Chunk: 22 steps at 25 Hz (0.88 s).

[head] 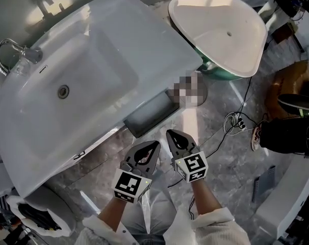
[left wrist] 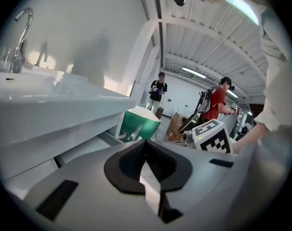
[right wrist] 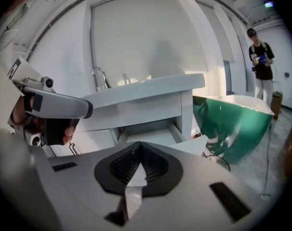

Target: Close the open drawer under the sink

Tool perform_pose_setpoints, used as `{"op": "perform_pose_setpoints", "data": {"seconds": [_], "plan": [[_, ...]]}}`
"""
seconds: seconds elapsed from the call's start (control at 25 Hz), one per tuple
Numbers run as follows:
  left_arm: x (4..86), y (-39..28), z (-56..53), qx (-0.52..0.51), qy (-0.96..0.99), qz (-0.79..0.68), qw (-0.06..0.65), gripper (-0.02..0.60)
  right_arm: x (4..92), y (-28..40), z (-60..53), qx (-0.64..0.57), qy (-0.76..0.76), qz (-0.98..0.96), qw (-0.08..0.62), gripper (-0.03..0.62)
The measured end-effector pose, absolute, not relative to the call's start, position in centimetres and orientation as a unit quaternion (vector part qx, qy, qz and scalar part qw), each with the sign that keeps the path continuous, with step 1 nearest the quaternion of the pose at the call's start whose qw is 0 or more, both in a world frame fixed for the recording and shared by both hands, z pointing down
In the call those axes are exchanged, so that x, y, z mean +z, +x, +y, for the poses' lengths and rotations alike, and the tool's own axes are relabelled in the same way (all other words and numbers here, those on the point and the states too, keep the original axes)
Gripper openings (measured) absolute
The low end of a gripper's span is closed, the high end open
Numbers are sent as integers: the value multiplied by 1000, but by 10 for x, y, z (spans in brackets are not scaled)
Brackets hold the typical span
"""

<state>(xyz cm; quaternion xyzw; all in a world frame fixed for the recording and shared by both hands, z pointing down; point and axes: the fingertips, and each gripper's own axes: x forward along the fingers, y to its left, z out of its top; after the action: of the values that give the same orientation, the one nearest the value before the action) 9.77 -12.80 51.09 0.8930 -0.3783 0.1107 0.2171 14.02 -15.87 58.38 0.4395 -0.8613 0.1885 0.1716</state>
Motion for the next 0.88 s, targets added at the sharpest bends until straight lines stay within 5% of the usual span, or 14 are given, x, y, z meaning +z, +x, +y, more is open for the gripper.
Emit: {"op": "perform_pose_setpoints", "data": {"seconds": [0.88], "plan": [[566, 104, -131, 139, 888, -367, 240, 15, 648, 138, -180, 243, 447, -847, 154, 9]]}}
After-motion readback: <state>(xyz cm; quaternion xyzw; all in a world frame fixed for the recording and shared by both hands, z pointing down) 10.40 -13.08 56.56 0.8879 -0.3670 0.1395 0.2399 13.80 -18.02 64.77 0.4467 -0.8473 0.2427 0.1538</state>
